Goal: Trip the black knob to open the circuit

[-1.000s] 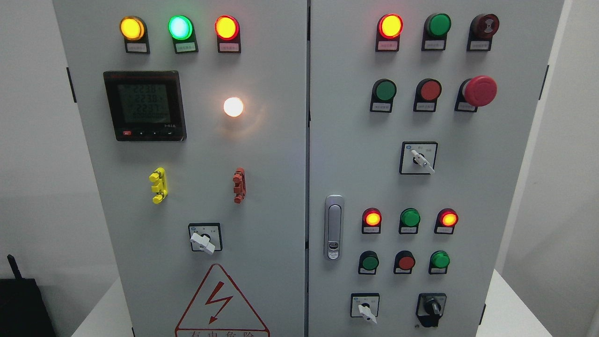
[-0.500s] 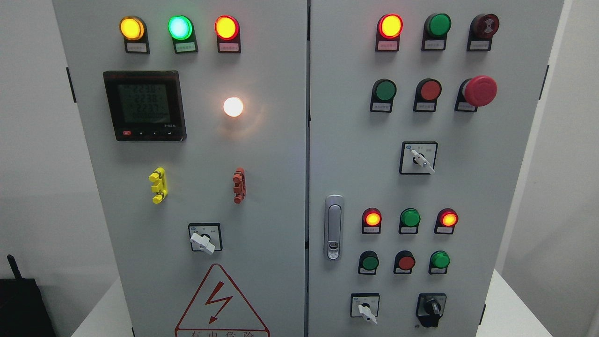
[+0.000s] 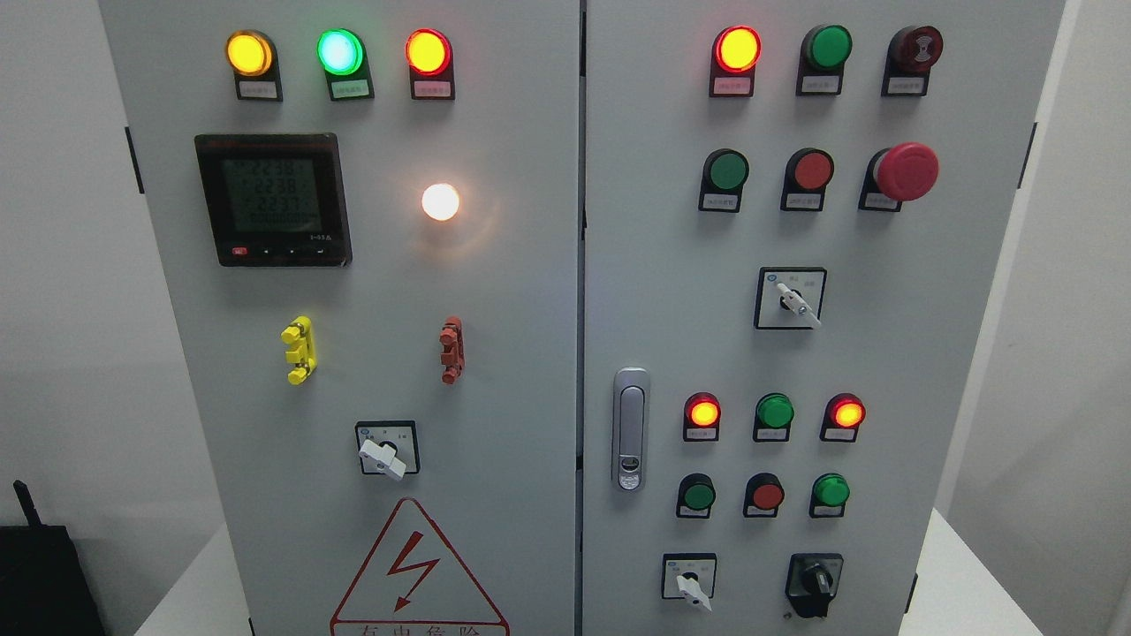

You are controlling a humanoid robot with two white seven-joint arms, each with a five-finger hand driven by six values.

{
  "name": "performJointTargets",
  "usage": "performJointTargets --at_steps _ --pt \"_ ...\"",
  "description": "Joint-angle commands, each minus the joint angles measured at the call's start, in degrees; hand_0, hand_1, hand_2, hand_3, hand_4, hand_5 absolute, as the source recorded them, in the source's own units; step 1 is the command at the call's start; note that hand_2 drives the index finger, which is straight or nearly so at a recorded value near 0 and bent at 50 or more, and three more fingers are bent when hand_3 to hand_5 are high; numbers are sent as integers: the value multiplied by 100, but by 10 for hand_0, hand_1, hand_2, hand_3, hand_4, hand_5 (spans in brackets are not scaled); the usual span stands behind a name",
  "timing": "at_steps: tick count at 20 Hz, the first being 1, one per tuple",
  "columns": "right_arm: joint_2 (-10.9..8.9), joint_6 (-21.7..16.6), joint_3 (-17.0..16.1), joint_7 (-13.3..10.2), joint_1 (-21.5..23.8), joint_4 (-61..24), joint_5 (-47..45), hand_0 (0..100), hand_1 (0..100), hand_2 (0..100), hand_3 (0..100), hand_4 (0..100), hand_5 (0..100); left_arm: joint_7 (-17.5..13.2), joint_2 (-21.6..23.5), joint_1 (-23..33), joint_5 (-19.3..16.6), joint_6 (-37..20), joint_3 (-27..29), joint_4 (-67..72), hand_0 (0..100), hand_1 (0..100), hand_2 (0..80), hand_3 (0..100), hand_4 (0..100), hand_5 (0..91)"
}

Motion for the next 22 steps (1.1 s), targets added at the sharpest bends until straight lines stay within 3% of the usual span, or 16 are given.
performJointTargets --at_steps 1,9,22 --pt "-33 14 28 -12 -149 -143 -2 0 0 0 1000 1000 999 3 0 0 -132 4 0 0 120 389 0 0 0 0" --pt "-68 49 204 -12 -281 -125 7 0 0 0 1000 1000 1000 3 0 0 -132 -4 0 0 120 389 0 0 0 0" --pt "-112 163 212 -12 -395 -55 7 0 0 0 1000 1000 1000 3 0 0 -132 -4 0 0 120 389 0 0 0 0"
